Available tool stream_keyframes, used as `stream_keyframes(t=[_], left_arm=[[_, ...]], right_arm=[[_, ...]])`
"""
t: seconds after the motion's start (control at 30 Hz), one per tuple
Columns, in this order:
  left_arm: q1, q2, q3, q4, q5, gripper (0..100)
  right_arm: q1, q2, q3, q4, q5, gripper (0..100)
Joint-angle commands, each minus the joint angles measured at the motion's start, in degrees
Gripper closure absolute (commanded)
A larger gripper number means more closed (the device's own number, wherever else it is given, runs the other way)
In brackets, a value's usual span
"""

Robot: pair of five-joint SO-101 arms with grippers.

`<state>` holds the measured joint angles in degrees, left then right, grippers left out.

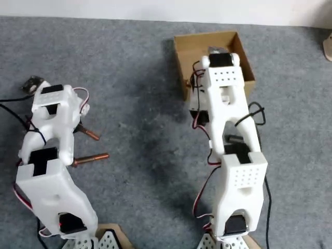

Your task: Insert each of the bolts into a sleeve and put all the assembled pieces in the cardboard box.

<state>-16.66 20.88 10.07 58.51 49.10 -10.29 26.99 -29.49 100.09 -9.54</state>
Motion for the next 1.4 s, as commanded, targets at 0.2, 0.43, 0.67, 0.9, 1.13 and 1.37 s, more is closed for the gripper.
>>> stream_keyframes(t=[0.2,0.43,0.67,0.9,1.13,1.37], left_arm=[[4.79,-6.37,-2.95,0.35,-14.15,100],[8.31,-18.86,-2.51,3.16,-19.08,100],[11.38,-28.0,-2.51,3.96,-19.16,100],[12.35,-33.71,-2.51,3.96,-19.16,100],[15.52,-37.93,-2.42,4.13,-19.08,100],[22.37,-40.31,-2.42,4.04,-19.08,100]], right_arm=[[-0.48,-18.86,11.56,0.22,15.38,99.5],[-0.4,-26.77,19.3,-3.65,20.66,99.5],[-0.4,-34.77,29.67,-12.79,22.51,99.5],[-0.57,-47.16,45.93,-29.41,24.0,99.5],[-3.21,-61.85,66.59,-46.2,23.82,99.5],[-6.2,-73.19,78.81,-52.0,23.74,99.5]])
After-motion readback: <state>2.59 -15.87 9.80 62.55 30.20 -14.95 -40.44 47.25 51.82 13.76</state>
